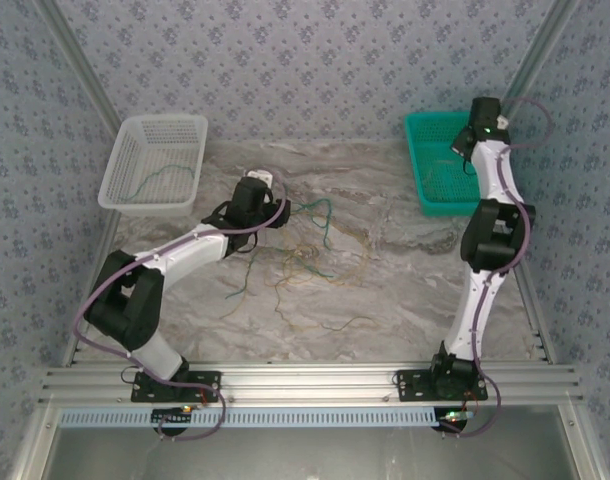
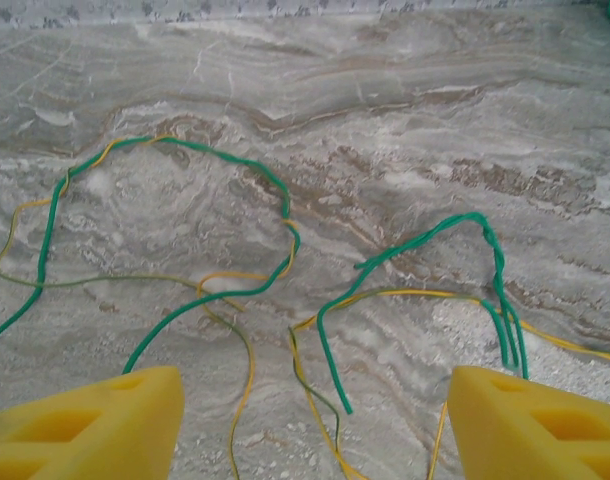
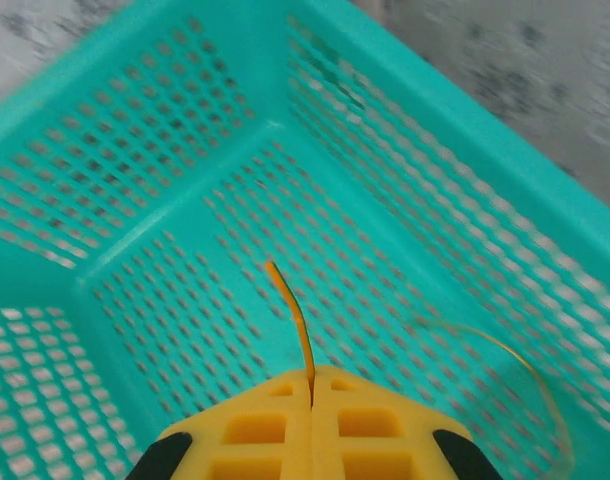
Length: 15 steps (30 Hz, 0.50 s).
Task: Untangle the cables
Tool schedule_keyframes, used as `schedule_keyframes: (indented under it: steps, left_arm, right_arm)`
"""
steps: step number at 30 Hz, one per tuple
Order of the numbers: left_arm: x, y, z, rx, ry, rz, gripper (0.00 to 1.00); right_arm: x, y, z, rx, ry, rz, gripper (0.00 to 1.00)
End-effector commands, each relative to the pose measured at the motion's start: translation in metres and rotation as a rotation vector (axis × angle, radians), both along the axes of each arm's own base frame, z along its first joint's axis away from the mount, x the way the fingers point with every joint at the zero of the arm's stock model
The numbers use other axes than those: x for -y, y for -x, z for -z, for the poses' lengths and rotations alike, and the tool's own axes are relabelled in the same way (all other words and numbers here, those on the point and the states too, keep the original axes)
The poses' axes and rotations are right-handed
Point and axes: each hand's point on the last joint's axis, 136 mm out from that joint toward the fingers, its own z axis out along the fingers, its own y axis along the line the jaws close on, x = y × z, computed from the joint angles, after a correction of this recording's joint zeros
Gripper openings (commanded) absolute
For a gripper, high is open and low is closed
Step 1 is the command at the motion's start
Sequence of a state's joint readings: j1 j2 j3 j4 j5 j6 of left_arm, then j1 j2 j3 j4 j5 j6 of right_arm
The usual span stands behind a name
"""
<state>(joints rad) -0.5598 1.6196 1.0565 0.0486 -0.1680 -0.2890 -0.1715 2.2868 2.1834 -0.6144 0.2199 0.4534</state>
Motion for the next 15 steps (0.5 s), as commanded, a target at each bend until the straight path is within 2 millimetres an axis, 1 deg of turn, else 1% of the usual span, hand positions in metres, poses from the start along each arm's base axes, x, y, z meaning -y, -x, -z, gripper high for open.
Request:
schedule_keyframes:
  steps: [1, 3, 4, 5, 8, 9, 13, 14, 15]
  left_arm:
    - [0.009, 0.001, -0.016, 0.021, 0.008, 0.036, 0.71]
    - [0.010, 0.004, -0.020, 0.023, 0.000, 0.057, 0.71]
    - [0.011, 0.006, -0.021, 0.026, -0.008, 0.065, 0.71]
    - [0.011, 0.008, -0.024, 0.032, -0.014, 0.072, 0.71]
    - [0.007, 0.011, -0.027, 0.038, -0.027, 0.068, 0.71]
    - [0.006, 0.012, -0.028, 0.039, -0.030, 0.063, 0.71]
    - [0.006, 0.012, -0.021, 0.026, -0.025, 0.054, 0.71]
    - [0.007, 0.012, -0.020, 0.025, -0.022, 0.052, 0.71]
    - [0.009, 0.011, -0.019, 0.026, -0.018, 0.054, 0.71]
  right_arm:
    - [0.007, -0.009, 0.022, -0.049, -0.020, 0.041, 0.00]
    - [0.011, -0.023, 0.025, -0.002, -0.067, 0.037, 0.00]
    - [0.013, -0.028, 0.030, 0.000, -0.077, 0.043, 0.00]
    - [0.017, -0.032, 0.031, 0.004, -0.080, 0.049, 0.00]
    - [0.034, -0.031, 0.036, -0.009, -0.061, 0.099, 0.00]
    - [0.038, -0.031, 0.040, -0.010, -0.067, 0.107, 0.00]
    - [0.042, -0.031, 0.054, -0.031, -0.067, 0.093, 0.00]
    - [0.039, -0.033, 0.055, -0.033, -0.076, 0.069, 0.00]
    - [0.032, -0.036, 0.056, -0.028, -0.096, 0.031, 0.04]
